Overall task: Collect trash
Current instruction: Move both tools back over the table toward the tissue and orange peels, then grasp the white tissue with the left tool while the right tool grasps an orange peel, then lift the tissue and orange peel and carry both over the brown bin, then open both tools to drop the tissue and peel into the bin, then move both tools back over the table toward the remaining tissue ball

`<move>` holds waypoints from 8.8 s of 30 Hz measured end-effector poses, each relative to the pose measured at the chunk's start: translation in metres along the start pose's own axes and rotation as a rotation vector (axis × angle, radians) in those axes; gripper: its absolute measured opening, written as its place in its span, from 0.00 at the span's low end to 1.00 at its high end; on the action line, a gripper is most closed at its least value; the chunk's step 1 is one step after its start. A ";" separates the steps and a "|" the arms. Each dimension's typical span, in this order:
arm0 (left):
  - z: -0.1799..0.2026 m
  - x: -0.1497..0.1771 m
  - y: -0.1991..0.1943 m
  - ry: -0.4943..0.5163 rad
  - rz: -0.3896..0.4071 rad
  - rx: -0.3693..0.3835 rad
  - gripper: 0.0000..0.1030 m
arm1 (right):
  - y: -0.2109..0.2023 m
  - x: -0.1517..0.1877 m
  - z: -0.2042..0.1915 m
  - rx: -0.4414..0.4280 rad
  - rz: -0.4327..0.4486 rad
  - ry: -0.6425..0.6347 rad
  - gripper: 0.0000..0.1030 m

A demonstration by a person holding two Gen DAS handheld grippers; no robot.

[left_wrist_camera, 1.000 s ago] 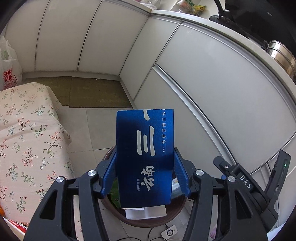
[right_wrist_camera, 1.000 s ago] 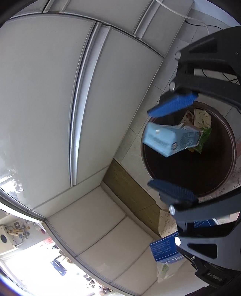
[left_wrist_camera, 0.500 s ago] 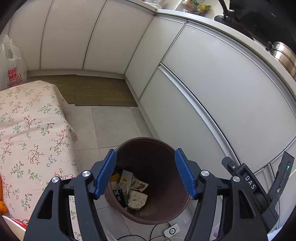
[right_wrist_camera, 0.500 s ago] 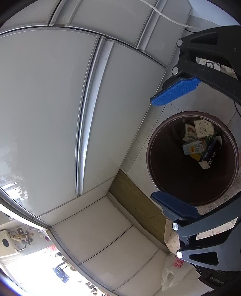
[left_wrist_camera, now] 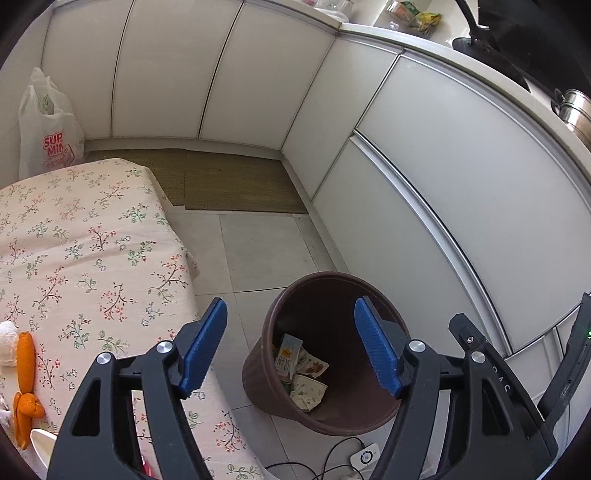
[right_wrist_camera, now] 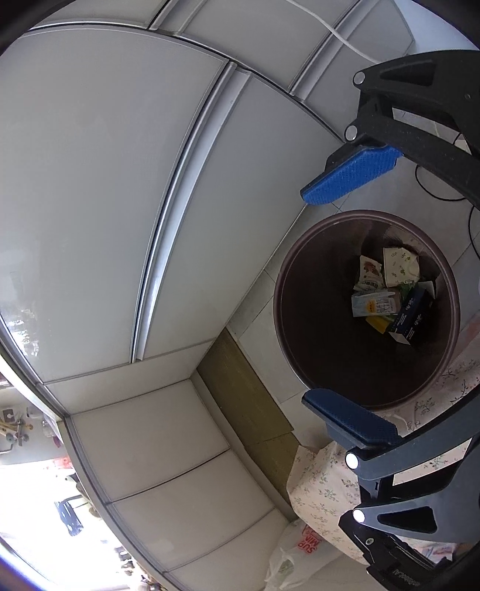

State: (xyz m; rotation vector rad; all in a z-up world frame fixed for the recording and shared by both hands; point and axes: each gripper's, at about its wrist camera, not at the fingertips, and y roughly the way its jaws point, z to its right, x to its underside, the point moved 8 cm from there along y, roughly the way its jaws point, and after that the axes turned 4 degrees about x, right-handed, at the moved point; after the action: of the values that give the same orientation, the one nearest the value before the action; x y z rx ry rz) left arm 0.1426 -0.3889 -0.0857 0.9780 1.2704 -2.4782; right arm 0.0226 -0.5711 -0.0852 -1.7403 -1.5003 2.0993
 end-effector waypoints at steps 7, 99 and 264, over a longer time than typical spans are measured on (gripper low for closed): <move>-0.022 -0.002 -0.025 0.031 0.033 -0.099 0.68 | -0.018 0.008 -0.035 -0.016 0.034 -0.102 0.93; -0.385 0.102 -0.226 -0.422 -0.084 -0.374 0.28 | -0.044 0.316 -0.423 -0.405 -0.644 -0.830 0.18; -0.258 0.060 -0.111 -0.122 -0.091 -0.477 0.81 | -0.045 0.126 -0.210 -0.230 -0.078 -0.668 0.93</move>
State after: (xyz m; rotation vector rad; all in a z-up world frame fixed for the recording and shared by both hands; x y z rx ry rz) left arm 0.1695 -0.1123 -0.1582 0.6509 1.7775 -2.0962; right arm 0.1128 -0.3435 -0.1297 -1.0229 -1.9740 2.7100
